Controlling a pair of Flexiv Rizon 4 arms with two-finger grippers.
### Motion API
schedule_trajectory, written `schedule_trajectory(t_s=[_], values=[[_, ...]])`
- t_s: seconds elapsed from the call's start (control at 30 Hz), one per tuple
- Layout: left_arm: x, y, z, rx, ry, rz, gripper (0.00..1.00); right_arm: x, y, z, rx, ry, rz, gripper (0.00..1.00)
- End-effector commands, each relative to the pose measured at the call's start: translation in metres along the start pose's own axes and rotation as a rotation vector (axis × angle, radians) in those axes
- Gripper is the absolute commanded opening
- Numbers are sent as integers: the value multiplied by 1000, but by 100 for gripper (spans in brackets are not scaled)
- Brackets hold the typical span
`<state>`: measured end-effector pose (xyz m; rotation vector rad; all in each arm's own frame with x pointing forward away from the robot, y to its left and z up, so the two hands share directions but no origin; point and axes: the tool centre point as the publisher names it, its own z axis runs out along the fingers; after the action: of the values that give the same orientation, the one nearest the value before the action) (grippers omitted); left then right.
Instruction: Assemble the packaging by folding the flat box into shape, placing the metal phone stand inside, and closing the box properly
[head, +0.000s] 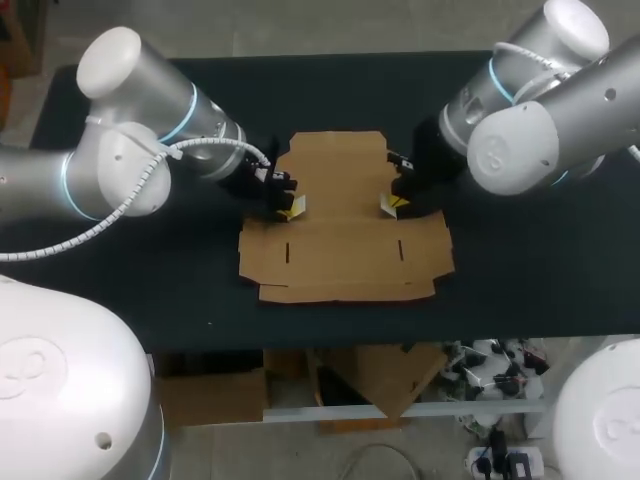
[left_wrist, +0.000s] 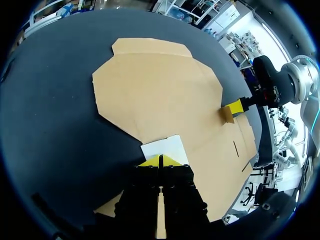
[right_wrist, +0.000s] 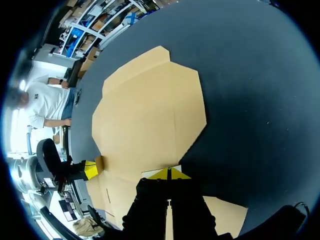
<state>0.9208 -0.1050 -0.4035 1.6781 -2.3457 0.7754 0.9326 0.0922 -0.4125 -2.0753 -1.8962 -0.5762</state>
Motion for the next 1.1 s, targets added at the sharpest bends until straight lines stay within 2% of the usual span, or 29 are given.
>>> schedule_trajectory(t_s=[0.03,1.1], values=[[3,-2,5,-8,-11,-2,0,3,-2,5,-5,-15,2,0],[12,0,19,-56,-28,16,0,8,-1,20,16,-58,-21,0]])
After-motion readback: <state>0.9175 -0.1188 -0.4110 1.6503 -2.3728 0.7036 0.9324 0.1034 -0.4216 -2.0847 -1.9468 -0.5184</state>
